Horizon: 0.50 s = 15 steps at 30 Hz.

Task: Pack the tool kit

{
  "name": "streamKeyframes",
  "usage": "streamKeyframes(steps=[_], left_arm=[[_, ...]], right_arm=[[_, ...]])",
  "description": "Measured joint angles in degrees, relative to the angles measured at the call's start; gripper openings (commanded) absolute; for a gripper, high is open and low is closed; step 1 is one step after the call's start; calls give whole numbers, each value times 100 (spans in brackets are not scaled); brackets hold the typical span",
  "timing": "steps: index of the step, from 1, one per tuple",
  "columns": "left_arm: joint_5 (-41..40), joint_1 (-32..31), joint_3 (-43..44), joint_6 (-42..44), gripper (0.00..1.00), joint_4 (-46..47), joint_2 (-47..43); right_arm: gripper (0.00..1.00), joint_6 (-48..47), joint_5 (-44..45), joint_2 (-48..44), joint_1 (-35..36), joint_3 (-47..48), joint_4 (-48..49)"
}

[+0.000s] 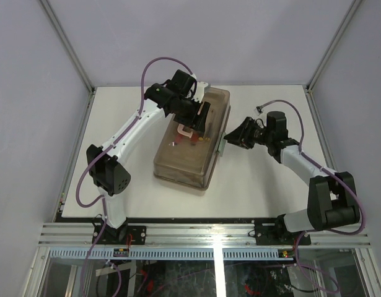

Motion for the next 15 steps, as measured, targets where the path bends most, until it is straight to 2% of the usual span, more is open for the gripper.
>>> streamKeyframes(steps=[2, 4, 9, 15], left_arm=[[0, 0, 0, 0, 63, 0, 0], [0, 0, 0, 2, 63, 0, 0], [0, 0, 0, 17, 63, 0, 0], [0, 0, 0, 20, 63, 0, 0]], right_arm=[[18, -92, 35, -13, -2, 87, -83], [10, -98, 35, 9, -2, 81, -98], [4, -9, 37, 273, -2, -35, 17], [2, 201, -17, 638, -57, -229, 420]])
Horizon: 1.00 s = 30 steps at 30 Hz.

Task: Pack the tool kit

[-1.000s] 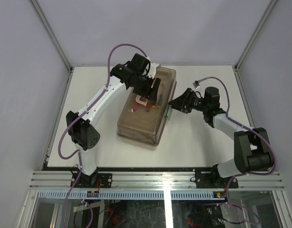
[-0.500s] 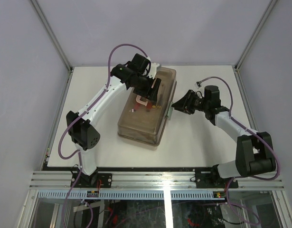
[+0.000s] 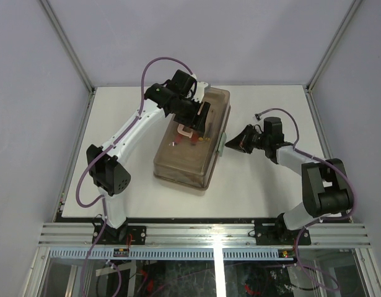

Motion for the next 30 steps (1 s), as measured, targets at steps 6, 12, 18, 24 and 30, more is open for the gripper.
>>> streamKeyframes(steps=[6, 12, 18, 24, 30], left_arm=[[0, 0, 0, 2, 63, 0, 0], [-2, 0, -2, 57, 63, -4, 0], [-9, 0, -2, 81, 67, -7, 0], [2, 28, 76, 118, 100, 11, 2], [-7, 317, 702, 221, 100, 72, -50]], right_arm=[[2, 352, -50, 463, -15, -116, 533], [2, 754, -144, 855, 63, -125, 1054], [13, 852, -90, 1010, 168, -127, 1137], [99, -83, 492, 767, 286, 302, -411], [99, -717, 966, 66, 13, 629, -1416]])
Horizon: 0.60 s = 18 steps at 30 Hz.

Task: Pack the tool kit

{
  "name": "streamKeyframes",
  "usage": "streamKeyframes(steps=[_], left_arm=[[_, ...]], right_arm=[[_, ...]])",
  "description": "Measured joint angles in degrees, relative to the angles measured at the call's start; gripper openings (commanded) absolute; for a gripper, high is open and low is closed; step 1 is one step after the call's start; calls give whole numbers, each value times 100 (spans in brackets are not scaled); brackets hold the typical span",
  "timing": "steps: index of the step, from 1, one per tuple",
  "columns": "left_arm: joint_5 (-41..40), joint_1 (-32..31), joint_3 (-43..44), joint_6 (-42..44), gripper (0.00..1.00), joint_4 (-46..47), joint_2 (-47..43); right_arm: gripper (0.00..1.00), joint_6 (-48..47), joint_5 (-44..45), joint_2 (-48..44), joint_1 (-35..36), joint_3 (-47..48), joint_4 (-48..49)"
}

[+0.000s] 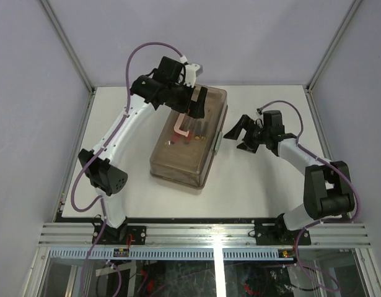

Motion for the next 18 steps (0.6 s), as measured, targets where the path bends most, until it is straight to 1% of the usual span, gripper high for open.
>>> streamKeyframes(steps=[4, 6, 9, 12, 18], left_arm=[[-151, 114, -35, 22, 100, 87, -415], [-229, 105, -269, 33, 100, 179, -754], [-339, 94, -793, 52, 100, 297, -1255], [-413, 90, -1526, 61, 100, 437, -1665], [-442, 90, -2540, 127, 100, 684, -1825]], right_arm=[[99, -260, 114, -350, -129, 450, -214], [99, -348, 131, -433, -166, 553, -275], [99, -433, 166, -468, -188, 579, -437], [99, -466, 166, -468, -188, 551, -570], [99, -463, 166, -490, -188, 330, -590]])
